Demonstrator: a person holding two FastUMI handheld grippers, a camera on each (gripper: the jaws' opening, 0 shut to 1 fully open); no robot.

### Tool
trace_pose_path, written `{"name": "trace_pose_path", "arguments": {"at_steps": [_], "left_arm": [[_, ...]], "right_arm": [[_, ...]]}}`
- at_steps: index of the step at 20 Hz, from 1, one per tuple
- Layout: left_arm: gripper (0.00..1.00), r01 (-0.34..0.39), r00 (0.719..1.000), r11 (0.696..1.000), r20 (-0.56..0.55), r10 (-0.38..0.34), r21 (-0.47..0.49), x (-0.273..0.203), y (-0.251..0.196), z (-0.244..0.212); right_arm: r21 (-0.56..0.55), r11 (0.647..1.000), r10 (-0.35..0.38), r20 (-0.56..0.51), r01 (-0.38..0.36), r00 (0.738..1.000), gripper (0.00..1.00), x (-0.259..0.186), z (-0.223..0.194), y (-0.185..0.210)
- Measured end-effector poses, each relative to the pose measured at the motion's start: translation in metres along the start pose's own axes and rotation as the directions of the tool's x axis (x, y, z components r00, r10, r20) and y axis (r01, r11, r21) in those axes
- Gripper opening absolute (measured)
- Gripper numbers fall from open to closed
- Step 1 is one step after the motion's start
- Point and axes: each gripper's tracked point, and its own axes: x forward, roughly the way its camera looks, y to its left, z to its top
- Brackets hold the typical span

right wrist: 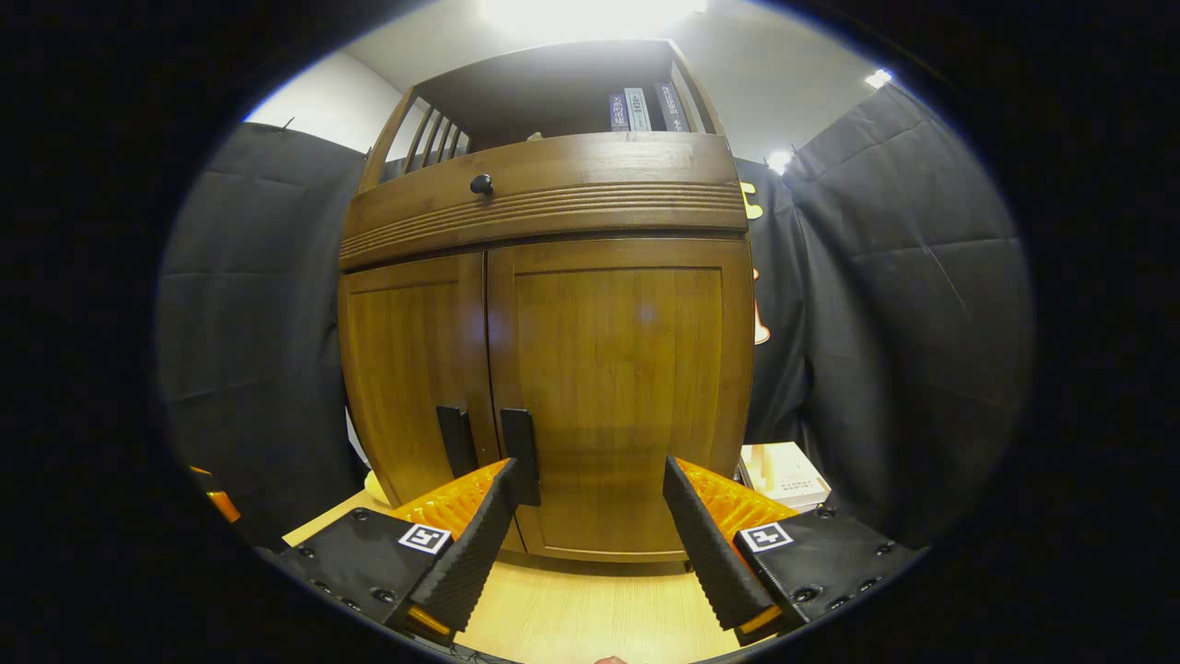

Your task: Open the right door of the double-door shoe cabinet with the right hand, and open the left door with the left hand.

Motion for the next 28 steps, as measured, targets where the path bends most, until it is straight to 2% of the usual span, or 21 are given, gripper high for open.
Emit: {"name": "trace_pose_path", "arguments": {"at_steps": [5,6,7,8,9,10,11,12,15,16,17,18,21,22,23,25,28], "left_arm": [[0.92,0.012,1.000,0.999,0.026,-0.011,-0.039,0.001,-0.001,0.008],[0.95,0.012,0.999,0.999,0.052,-0.009,-0.050,0.001,-0.002,0.014],[0.95,0.019,0.997,0.998,0.074,-0.015,-0.063,0.001,-0.004,0.017],[0.95,0.030,0.996,0.997,0.084,-0.024,-0.070,0.001,-0.005,0.019],[0.95,0.031,0.996,0.997,0.086,-0.025,-0.065,-0.002,-0.003,0.018],[0.95,0.018,0.996,0.999,0.089,-0.014,-0.050,-0.003,-0.001,0.018],[0.95,0.004,0.996,0.999,0.091,-0.001,-0.035,-0.002,-0.002,0.018],[0.95,-0.010,0.996,1.000,0.089,0.012,-0.025,-0.002,-0.002,0.017],[0.95,-0.041,0.996,0.999,0.074,0.043,-0.021,0.001,0.002,0.007],[0.95,-0.050,0.996,0.998,0.068,0.052,-0.023,0.002,0.004,0.006],[0.95,-0.059,0.996,0.998,0.058,0.060,-0.027,0.002,0.005,0.004],[0.95,-0.068,0.996,0.997,0.047,0.070,-0.030,0.002,0.006,0.003],[0.95,-0.103,0.994,0.994,0.027,0.105,-0.046,0.001,0.007,0.005],[0.95,-0.112,0.993,0.992,0.023,0.113,-0.055,0.001,0.008,0.006],[0.95,-0.124,0.992,0.990,0.021,0.125,-0.063,0.001,0.010,0.004],[0.95,-0.150,0.988,0.986,0.009,0.151,-0.075,0.002,0.012,0.002],[0.95,-0.176,0.984,0.981,-0.012,0.175,-0.084,0.003,0.013,0.004]], "right_arm": [[0.043,0.999,-0.003,0.014,0.002,1.000,0.98,0.023,0.001,0.005],[0.047,0.999,-0.003,0.022,0.002,1.000,0.94,0.028,0.001,0.007],[0.048,0.999,0.001,0.025,-0.002,1.000,0.98,0.034,-0.001,0.011],[0.045,0.999,0.007,0.020,-0.008,1.000,0.93,0.040,-0.004,0.016],[0.043,0.999,0.014,0.016,-0.014,1.000,0.98,0.046,-0.006,0.021],[0.045,0.999,0.021,0.016,-0.022,1.000,0.93,0.051,-0.005,0.026],[0.051,0.998,0.032,0.020,-0.033,0.999,0.93,0.056,-0.004,0.032],[0.058,0.997,0.047,0.020,-0.048,0.999,0.98,0.062,-0.002,0.039],[0.102,0.989,0.102,0.010,-0.103,0.995,0.98,0.076,-0.001,0.057],[0.107,0.990,0.094,0.016,-0.096,0.995,0.98,0.083,0.001,0.058],[0.104,0.991,0.083,0.021,-0.085,0.996,0.93,0.090,0.002,0.058],[0.101,0.992,0.073,0.020,-0.075,0.997,0.97,0.098,0.002,0.059],[0.067,0.997,0.035,-0.005,-0.034,0.999,0.98,0.119,-0.008,0.055],[0.059,0.998,0.013,-0.015,-0.012,1.000,0.93,0.125,-0.014,0.051],[0.062,0.998,0.025,-0.023,-0.023,0.999,0.98,0.128,-0.020,0.053],[0.060,0.998,0.034,-0.021,-0.032,0.999,0.88,0.132,-0.026,0.058],[0.012,1.000,0.023,-0.037,-0.023,0.999,0.88,0.140,-0.036,0.061]]}}
